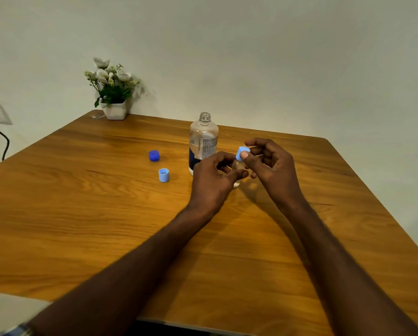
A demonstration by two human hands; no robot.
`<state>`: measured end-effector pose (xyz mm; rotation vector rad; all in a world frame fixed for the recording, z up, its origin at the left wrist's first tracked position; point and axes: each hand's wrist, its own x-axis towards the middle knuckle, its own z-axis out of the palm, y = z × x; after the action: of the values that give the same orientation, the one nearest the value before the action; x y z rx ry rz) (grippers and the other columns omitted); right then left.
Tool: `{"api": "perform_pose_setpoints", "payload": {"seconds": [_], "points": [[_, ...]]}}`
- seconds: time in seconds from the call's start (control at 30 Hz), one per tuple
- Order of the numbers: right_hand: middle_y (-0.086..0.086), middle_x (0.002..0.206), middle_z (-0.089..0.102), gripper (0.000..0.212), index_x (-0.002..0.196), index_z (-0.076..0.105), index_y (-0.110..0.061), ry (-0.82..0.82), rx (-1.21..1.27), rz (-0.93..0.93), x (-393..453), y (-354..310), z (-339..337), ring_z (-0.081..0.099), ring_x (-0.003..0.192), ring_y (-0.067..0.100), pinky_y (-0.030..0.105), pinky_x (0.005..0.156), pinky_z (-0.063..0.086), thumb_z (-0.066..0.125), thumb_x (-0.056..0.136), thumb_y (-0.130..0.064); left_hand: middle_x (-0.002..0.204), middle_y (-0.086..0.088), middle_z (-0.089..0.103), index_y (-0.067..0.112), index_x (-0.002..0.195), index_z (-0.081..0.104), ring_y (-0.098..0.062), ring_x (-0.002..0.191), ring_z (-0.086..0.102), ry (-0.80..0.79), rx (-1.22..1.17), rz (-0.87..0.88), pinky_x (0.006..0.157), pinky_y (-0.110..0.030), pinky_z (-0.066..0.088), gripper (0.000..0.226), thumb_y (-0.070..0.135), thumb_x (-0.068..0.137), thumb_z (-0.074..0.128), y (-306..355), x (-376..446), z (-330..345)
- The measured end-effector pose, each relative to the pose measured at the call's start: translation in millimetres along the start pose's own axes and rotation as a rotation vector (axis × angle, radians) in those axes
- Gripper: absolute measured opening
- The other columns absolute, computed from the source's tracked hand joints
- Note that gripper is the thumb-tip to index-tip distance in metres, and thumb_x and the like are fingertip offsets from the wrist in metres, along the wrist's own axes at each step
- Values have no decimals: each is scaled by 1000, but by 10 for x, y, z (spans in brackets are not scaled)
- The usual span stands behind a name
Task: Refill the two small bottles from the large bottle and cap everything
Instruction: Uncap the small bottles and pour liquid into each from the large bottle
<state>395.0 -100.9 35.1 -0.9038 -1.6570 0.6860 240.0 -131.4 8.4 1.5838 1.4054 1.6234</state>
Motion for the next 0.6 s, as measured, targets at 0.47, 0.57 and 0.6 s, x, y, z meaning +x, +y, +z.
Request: {"api": "perform_pose_setpoints", "payload": {"seconds": [0.47,0.57,0.6], "points": [[3,100,70,37,129,64,-12,-33,55,16,-9,-59,20,74,69,21,36,60,61,76,94,-17,100,9,78,17,114,79,-8,90,70,-9,-14,-3,72,-21,57,31,25,85,86,0,12,-24],[6,99,71,29,115,70,-9,-23,9,30,-10,-27,40,74,70,22,37,61,61,80,91,-21,99,8,78,17,111,79,-7,88,69,-4,-16,-1,69,-17,55,29,23,84,86,5,11,-18],[8,95,70,30,111,69,-9,-13,6,39,-11,-23,44,74,69,23,37,60,61,82,89,-24,99,9,78,17,110,79,-7,88,69,-5,-13,3,69,-16,54,27,23,84,86,4,9,-18]]}}
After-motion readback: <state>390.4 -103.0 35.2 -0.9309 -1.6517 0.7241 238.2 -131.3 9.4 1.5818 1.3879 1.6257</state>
